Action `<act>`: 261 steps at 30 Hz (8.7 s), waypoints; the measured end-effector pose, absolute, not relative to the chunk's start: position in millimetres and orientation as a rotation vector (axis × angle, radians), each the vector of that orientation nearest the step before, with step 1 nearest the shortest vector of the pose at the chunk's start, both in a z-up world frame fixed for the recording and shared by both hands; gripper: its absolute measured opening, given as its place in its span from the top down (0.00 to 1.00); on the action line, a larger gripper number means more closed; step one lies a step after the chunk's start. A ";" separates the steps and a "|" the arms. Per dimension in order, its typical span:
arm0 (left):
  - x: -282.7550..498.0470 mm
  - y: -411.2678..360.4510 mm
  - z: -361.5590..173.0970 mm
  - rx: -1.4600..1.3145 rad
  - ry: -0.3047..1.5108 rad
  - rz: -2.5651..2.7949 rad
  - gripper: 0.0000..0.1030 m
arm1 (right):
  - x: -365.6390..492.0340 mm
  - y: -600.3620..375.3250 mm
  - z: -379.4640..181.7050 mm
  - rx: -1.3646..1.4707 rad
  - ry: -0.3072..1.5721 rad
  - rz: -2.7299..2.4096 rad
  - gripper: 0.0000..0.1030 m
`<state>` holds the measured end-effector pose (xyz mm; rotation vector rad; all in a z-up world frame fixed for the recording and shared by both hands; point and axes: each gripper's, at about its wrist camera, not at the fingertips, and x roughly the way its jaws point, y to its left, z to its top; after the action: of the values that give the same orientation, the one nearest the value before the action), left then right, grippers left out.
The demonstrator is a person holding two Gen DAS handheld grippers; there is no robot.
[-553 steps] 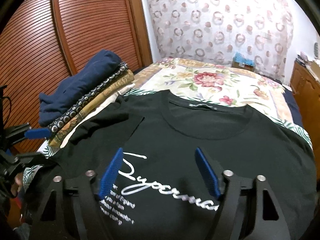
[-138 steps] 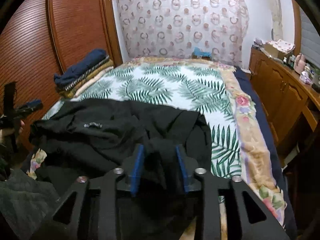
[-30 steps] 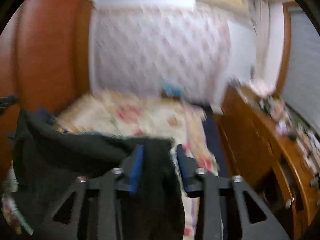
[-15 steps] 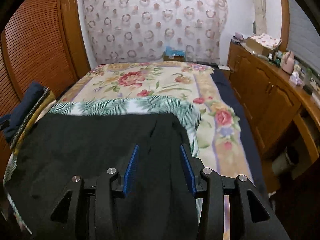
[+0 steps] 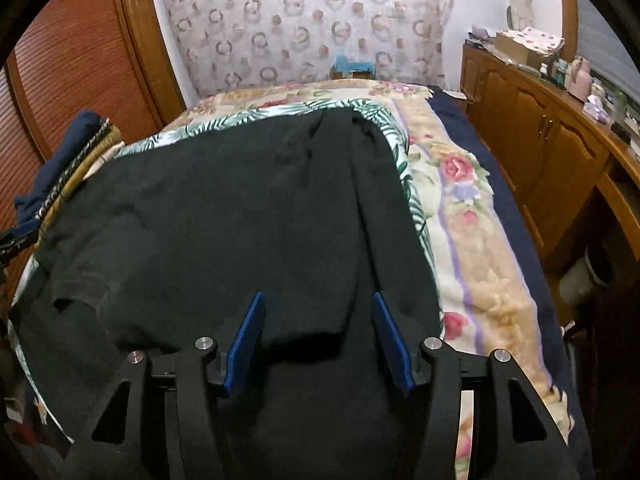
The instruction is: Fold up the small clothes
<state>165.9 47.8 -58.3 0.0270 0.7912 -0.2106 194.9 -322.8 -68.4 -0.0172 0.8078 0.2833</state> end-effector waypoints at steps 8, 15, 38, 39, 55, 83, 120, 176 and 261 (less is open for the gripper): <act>164.8 38.8 -86.2 0.083 0.880 -0.202 0.21 | 197.7 -311.2 -68.0 -0.087 0.772 0.250 0.43; 156.5 41.5 -92.0 0.051 0.874 -0.191 0.21 | 190.4 -311.4 -73.4 -0.080 0.755 0.248 0.43; 152.4 46.1 -76.3 0.005 0.817 -0.212 0.88 | 186.6 -309.6 -80.9 -0.067 0.749 0.245 0.43; 152.9 47.7 -75.6 0.004 0.812 -0.204 0.89 | 186.8 -309.9 -81.0 -0.067 0.749 0.246 0.43; 150.9 43.6 -50.4 -0.028 0.733 -0.219 0.89 | 185.1 -319.6 -80.0 -0.012 0.735 0.267 0.46; 103.4 50.0 6.6 -0.136 0.569 -0.299 0.90 | 127.8 -325.8 -18.3 -0.016 0.528 0.357 0.92; 54.1 75.2 -76.5 -0.121 0.763 -0.127 0.54 | 48.1 -335.7 -66.4 -0.104 0.606 0.275 0.45; 66.9 20.4 -27.6 -0.149 0.622 -0.313 0.89 | 80.7 -298.9 -120.8 -0.138 0.705 0.420 0.21; 101.3 -17.6 -30.0 -0.008 0.636 -0.332 0.22 | 141.6 -171.5 -103.8 -0.239 0.711 0.627 0.21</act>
<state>101.3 -17.6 -30.0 -0.0077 0.6355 -0.3319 141.6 -171.5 -103.8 -0.2390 0.7113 0.6266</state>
